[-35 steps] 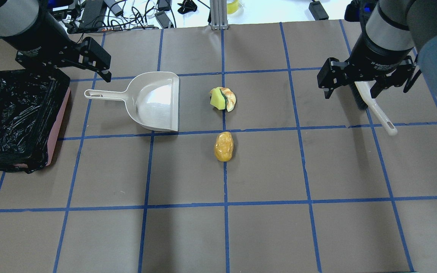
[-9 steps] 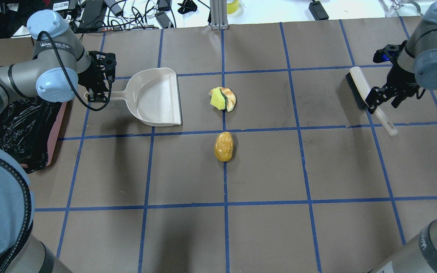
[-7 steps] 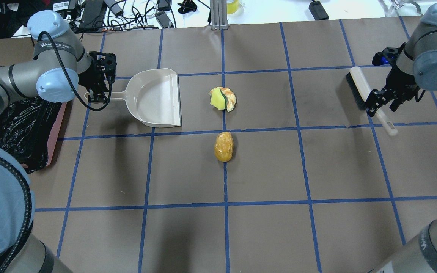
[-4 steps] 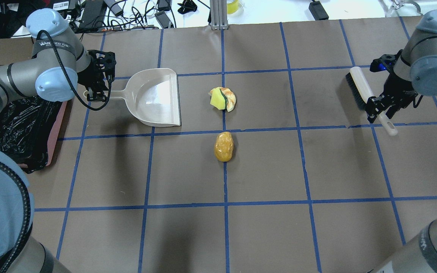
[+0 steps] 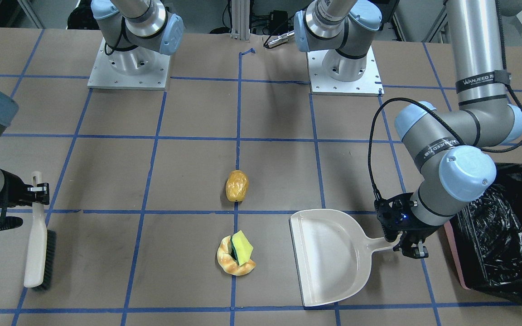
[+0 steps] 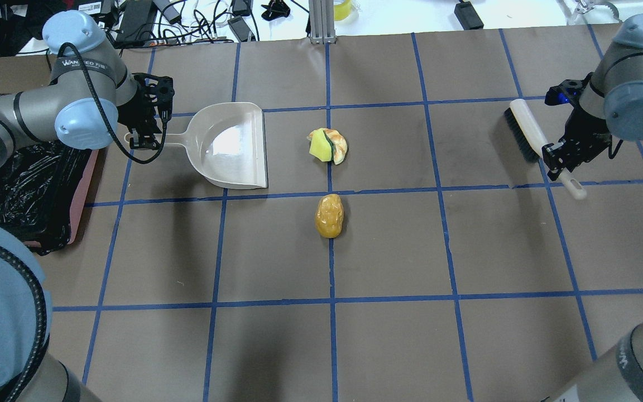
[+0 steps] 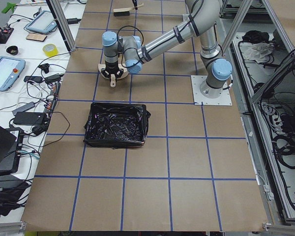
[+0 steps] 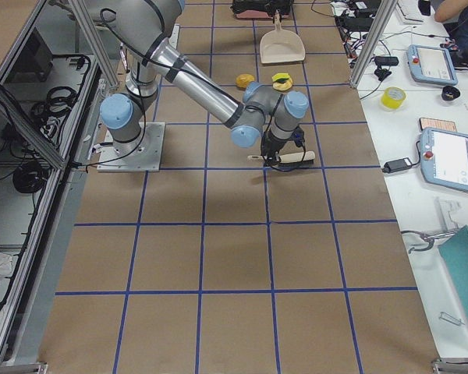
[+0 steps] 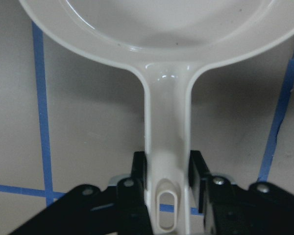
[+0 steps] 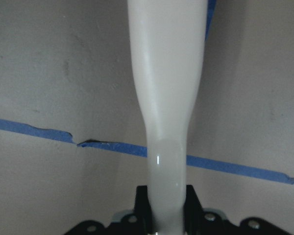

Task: Sweep and dump trash into bin
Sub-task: 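Close the left gripper on the dustpan handle while the right gripper grasps the brush handle, then carry the brush with the right gripper toward the sponge and yellow object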

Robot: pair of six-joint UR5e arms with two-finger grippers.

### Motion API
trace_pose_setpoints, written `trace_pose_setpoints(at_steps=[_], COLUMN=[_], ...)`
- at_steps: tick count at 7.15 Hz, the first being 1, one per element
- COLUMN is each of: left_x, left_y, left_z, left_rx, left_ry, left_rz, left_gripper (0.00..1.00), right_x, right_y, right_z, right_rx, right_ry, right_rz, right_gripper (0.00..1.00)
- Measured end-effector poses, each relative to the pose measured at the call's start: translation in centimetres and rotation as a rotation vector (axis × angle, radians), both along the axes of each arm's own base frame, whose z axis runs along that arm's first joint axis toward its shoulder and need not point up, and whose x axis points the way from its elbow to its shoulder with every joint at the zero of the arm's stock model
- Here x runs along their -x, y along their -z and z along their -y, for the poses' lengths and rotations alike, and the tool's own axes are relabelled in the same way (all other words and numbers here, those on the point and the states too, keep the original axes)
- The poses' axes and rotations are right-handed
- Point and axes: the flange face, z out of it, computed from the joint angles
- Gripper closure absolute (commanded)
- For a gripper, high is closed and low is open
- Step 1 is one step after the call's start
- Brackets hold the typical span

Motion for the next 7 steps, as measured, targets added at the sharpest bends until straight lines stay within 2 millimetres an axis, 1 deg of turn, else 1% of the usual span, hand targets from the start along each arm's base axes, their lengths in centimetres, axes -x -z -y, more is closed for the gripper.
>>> trace_pose_setpoints(at_steps=[2,3,4,5,6,7], left_x=[0.2,0.2,0.2,0.2,0.2,0.3], left_y=[0.2,0.2,0.2,0.2,0.2,0.2], left_z=[-0.1,-0.1,-0.1,-0.2,-0.2,-0.2], left_rx=[-0.006,-0.006,-0.006,-0.007,-0.007,-0.007], left_ry=[0.003,0.004,0.004,0.004,0.005,0.006], left_rz=[0.008,0.008,0.008,0.009,0.009,0.010], left_gripper=[1.00,1.00,1.00,1.00,1.00,1.00], right_x=[-0.4,-2.0,-5.1,-9.4,-14.4,-18.9], right_y=[-0.9,-1.8,-2.7,-3.4,-3.8,-4.2], right_z=[0.2,0.5,0.8,1.0,1.1,1.1], right_rx=[0.016,0.028,0.040,0.054,0.069,0.081], right_ry=[0.028,0.061,0.075,0.094,0.124,0.144], right_rz=[-0.005,-0.012,-0.021,-0.028,-0.023,-0.016], right_gripper=[1.00,1.00,1.00,1.00,1.00,1.00])
